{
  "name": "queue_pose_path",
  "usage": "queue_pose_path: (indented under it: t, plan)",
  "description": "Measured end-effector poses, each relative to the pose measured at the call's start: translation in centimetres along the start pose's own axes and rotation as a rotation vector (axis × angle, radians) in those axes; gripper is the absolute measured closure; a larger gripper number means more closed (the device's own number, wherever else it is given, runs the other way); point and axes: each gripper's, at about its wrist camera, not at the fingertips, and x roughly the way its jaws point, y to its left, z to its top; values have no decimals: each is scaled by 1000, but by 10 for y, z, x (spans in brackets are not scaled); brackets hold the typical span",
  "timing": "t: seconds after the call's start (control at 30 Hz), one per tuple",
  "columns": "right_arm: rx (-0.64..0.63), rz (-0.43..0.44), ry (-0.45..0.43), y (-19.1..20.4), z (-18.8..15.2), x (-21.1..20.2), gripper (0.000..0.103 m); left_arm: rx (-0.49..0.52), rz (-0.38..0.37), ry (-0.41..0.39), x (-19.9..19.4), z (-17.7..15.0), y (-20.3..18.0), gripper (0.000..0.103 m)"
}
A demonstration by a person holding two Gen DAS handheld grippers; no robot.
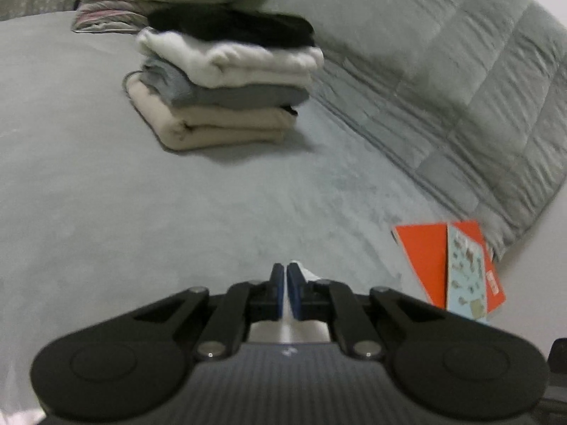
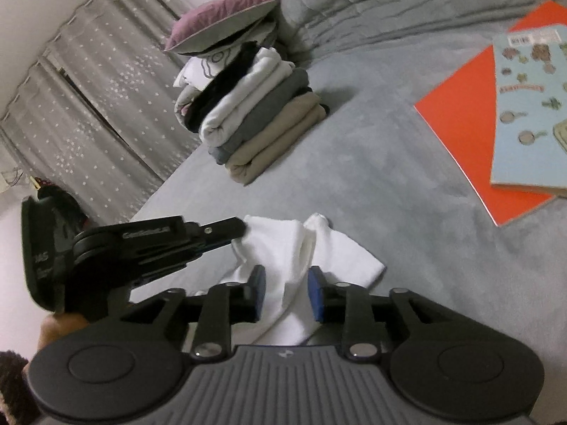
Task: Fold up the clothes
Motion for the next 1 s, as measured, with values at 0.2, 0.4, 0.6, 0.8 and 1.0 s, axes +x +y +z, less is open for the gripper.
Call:
queue_pose_path:
  t: [0.2, 0.4, 0.6, 0.8, 1.0]
  plan:
    - [-34, -2, -4, 6, 3, 5, 74, -51, 26, -18, -20, -10, 17, 98]
    - [15, 26, 14, 5, 8, 16, 74, -96, 50, -21, -34, -20, 34, 98]
    - [17, 1, 32, 13, 8, 35, 74, -124, 59, -13, -31, -27, 44, 98]
    - [-18, -62, -47, 18, 1, 34, 97, -109, 30, -40, -34, -19, 38, 99]
    - [-67, -98, -233, 26, -8, -8, 98, -16, -31, -79, -35, 4, 6, 99]
